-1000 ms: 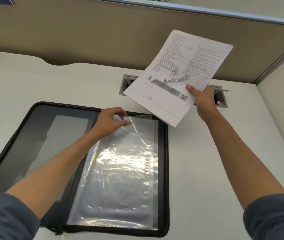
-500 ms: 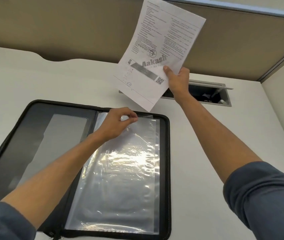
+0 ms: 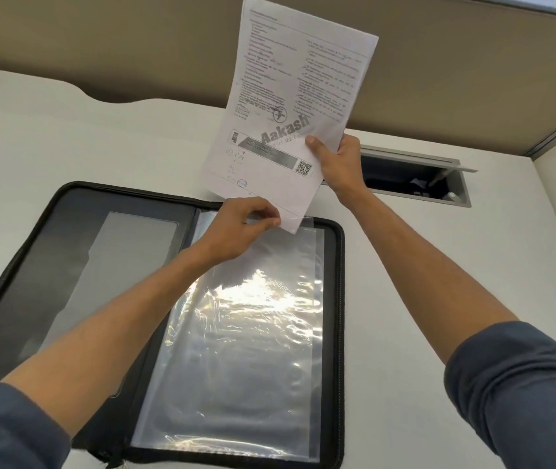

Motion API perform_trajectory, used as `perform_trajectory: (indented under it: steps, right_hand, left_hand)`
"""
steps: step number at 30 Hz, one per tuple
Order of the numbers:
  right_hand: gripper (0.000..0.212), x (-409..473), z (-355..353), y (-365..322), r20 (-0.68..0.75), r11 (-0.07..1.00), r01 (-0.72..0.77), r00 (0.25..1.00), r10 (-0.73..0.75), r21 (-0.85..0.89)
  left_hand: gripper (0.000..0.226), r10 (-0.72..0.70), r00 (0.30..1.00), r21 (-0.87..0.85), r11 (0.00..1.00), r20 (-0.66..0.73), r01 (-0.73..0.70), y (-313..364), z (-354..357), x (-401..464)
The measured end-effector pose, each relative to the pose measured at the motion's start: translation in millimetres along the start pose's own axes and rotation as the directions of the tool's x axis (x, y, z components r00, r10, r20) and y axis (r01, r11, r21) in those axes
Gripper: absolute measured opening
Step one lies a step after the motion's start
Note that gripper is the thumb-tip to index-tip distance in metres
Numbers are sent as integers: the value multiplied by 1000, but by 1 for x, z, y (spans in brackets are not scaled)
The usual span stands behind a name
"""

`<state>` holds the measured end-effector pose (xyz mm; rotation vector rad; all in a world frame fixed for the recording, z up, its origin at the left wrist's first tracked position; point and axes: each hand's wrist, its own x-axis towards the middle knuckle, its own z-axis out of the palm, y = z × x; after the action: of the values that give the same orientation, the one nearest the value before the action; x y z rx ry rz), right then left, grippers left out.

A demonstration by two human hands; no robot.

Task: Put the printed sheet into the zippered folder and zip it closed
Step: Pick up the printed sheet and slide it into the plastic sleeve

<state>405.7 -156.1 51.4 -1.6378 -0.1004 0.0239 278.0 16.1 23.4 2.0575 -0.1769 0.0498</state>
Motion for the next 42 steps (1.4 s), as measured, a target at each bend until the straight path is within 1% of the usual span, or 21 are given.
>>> perform_trajectory:
  steps: [3,6,10,13,16,19,23,27,30,33,36,39,42]
  right_hand:
    - [25,0,-6,1,51,999,-8,999,10,-37]
    - [30,0,-12,1,81,997,-14,996,20,-74]
    - [30,2,-18,3,96,996,-32,995,39,-79]
    - [28,3,-19,4,105,997,-39,993,46,-68]
    - [27,3,-18,6,99,997,-62,993,67,-52]
    - [27,4,-20,8,103,996,-78,991,83,-43]
    - [29,5,-20,8,124,996,-86,988,90,-38]
    - [27,6,-20,6,157,996,-87,983,90,-27]
    - [30,6,-19,5,174,995,-92,980,96,-27]
    - [31,6,-19,5,164,995,-102,981,100,-2]
    - [32,5,-19,5,161,994,-112,981,108,17]
    - [28,7,-20,4,170,994,-108,980,104,13]
    - [27,11,-21,2,186,995,-104,977,103,-3]
  left_hand:
    - [15,-21,998,73,997,61,16,-2,-3,3]
    - [28,-119,986,220,971,116,91,-8,-14,6]
    - [22,-186,973,382,916,134,122,-16,-31,9]
    - [22,-190,970,487,868,149,95,-22,-37,12]
    - [11,-183,972,536,841,148,77,-27,-42,14]
    - [8,-198,970,546,833,143,90,-31,-48,14]
    - [16,-204,971,599,796,127,88,-38,-58,15]
    - [12,-209,975,619,776,77,118,-45,-69,10]
    - [12,-200,978,578,805,51,135,-46,-77,6]
    - [11,-166,985,513,850,44,121,-44,-81,1]
    - [9,-188,981,428,892,54,147,-43,-81,-4]
    - [9,-213,976,379,908,51,178,-43,-81,-5]
    - [9,-193,981,390,906,30,166,-44,-80,-4]
